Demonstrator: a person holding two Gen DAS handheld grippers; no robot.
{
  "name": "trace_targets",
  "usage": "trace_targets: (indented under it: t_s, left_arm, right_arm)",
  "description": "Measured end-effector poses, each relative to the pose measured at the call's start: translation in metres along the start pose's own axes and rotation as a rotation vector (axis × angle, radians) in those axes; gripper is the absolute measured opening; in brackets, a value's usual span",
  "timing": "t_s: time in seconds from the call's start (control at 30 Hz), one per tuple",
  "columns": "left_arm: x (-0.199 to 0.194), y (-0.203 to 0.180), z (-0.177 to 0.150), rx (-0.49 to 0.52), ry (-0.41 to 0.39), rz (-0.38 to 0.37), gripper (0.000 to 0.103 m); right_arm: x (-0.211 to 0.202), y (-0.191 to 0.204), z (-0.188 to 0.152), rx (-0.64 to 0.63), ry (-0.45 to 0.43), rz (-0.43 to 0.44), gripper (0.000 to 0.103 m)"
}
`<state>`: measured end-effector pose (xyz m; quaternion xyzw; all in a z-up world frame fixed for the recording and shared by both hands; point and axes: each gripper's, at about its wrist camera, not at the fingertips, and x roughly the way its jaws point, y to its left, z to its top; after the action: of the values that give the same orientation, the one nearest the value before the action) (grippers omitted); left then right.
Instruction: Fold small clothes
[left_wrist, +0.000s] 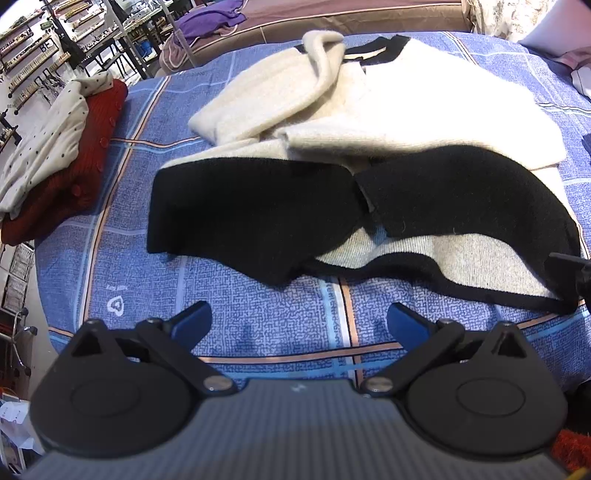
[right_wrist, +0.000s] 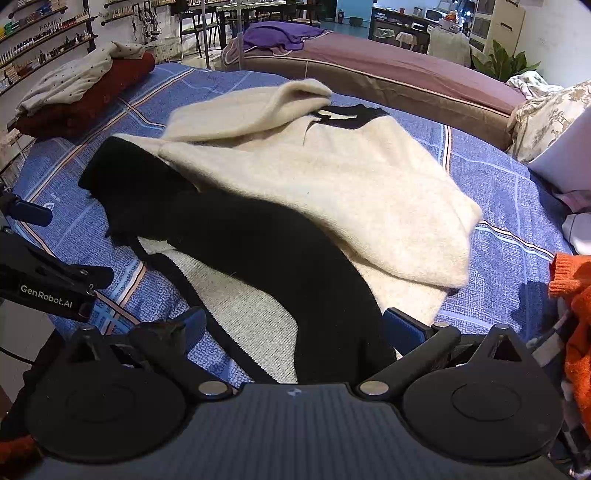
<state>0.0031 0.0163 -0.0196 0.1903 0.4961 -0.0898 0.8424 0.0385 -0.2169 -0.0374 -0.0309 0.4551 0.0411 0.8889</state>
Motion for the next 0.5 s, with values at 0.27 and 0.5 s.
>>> trace_targets:
  t_s: [0.27, 0.5]
  left_arm:
    - [0.0033, 0.0023, -0.0016, -0.004, 0.010, 0.000, 0.103]
    - [0.0052, 0.0076, -0.0036, -0.012, 0.013, 0.000, 0.103]
  right_arm:
    - [0.0029, 0.0014, -0.0007, -0.003, 0.010, 0.002, 0.103]
    - [0.0024, 0.0000, -0.0009, 0.010, 0.003, -0.007, 0.103]
